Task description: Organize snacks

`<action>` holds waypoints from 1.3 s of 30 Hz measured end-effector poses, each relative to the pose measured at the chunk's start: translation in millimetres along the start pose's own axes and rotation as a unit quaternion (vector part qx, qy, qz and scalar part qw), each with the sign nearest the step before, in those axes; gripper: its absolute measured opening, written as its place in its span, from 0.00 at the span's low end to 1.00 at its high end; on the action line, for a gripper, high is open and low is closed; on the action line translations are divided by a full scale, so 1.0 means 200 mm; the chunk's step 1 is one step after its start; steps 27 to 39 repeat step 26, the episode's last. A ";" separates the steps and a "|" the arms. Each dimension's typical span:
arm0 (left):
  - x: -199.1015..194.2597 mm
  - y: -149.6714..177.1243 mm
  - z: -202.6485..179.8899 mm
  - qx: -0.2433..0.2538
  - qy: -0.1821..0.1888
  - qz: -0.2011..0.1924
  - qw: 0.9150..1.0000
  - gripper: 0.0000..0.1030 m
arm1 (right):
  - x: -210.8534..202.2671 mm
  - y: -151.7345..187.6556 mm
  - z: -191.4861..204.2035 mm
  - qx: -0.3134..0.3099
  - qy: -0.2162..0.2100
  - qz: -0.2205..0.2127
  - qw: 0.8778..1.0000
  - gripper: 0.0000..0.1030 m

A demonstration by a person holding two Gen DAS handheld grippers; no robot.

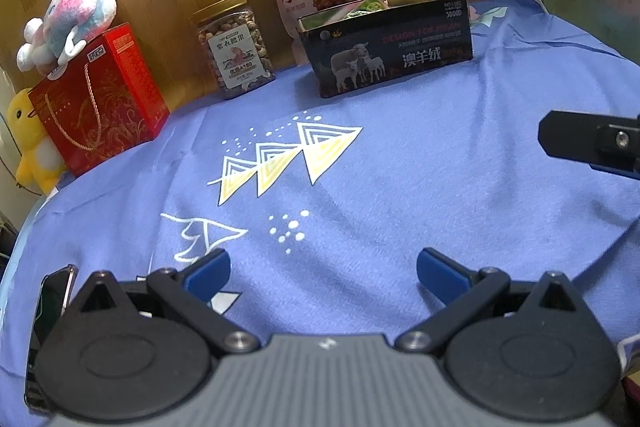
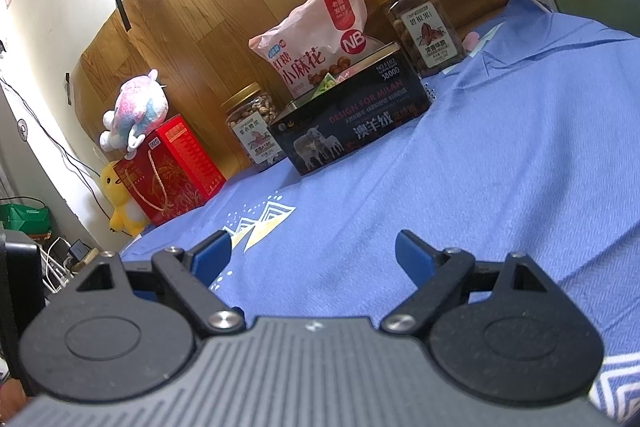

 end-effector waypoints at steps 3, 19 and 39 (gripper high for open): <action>0.00 0.00 0.00 -0.002 0.000 0.001 1.000 1.00 | 0.00 0.01 0.00 0.000 0.000 0.000 1.000 0.88; 0.01 0.00 0.00 -0.009 0.010 0.008 1.000 1.00 | 0.00 0.01 0.00 0.001 0.000 0.001 1.000 0.88; 0.01 0.00 -0.01 -0.014 0.033 0.010 0.999 1.00 | 0.02 0.02 0.00 -0.001 0.001 0.001 1.000 0.88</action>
Point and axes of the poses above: each gripper's, at about its wrist camera, not at the fingertips, and x roughly the way its jaws point, z to its left, y to its underside, the point moved 9 cm from there along x, roughly the way its jaws point, and after that the axes turned 13 degrees about -x, right-handed, at the moved point
